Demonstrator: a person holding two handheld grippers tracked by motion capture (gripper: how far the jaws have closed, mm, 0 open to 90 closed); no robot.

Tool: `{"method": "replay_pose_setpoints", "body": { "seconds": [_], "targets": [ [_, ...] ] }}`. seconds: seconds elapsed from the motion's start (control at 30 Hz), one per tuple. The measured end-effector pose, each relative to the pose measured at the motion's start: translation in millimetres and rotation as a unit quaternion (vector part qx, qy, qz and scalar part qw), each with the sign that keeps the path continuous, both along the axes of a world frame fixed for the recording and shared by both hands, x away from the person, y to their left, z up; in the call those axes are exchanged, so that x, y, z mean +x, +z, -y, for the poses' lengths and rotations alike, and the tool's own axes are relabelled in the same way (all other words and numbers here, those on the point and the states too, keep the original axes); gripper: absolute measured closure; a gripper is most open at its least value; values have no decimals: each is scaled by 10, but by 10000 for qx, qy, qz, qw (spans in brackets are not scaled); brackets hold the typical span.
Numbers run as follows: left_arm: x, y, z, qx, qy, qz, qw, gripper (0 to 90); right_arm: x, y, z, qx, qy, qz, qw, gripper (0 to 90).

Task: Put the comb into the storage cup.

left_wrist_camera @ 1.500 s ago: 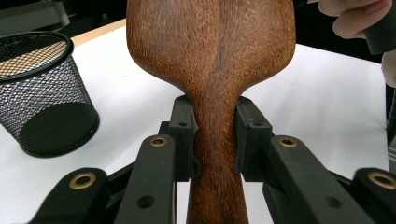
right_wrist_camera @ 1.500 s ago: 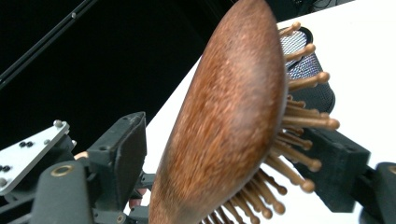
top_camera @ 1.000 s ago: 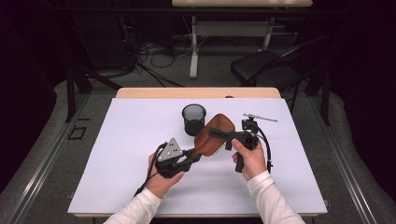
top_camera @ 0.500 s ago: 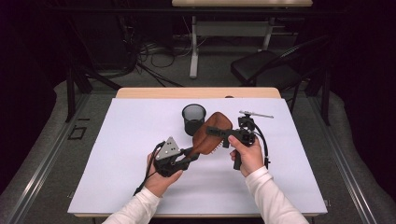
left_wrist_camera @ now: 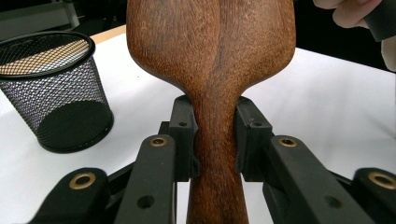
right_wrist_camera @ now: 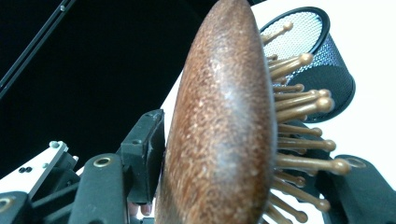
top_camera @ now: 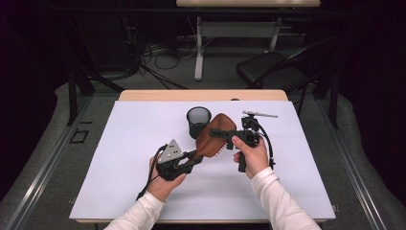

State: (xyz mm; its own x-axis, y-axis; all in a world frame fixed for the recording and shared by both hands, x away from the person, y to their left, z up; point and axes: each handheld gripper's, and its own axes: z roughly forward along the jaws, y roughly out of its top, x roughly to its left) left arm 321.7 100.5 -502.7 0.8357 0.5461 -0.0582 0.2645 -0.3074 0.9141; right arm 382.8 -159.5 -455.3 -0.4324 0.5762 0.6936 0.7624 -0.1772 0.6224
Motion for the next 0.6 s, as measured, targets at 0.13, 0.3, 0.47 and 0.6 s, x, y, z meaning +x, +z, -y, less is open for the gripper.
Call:
{"method": "replay_pose_setpoints", "body": {
  "seconds": [0.13,0.3,0.47,0.6],
  "targets": [
    [4,-6,-2,-2,-3,-2,10000,723,14,-11,1,38,20,-75,10000,401],
    [14,-9,-10,-20,10,-15,10000,723,28,-18,4,110,32,-70,9999,408],
    [18,-17,-14,-41,1,-16,10000,723,24,-16,-11,96,4,-44,9999,414],
    [17,-19,-13,-30,-10,-18,10000,723,21,-12,-11,82,2,-54,10000,416]
  ]
}}
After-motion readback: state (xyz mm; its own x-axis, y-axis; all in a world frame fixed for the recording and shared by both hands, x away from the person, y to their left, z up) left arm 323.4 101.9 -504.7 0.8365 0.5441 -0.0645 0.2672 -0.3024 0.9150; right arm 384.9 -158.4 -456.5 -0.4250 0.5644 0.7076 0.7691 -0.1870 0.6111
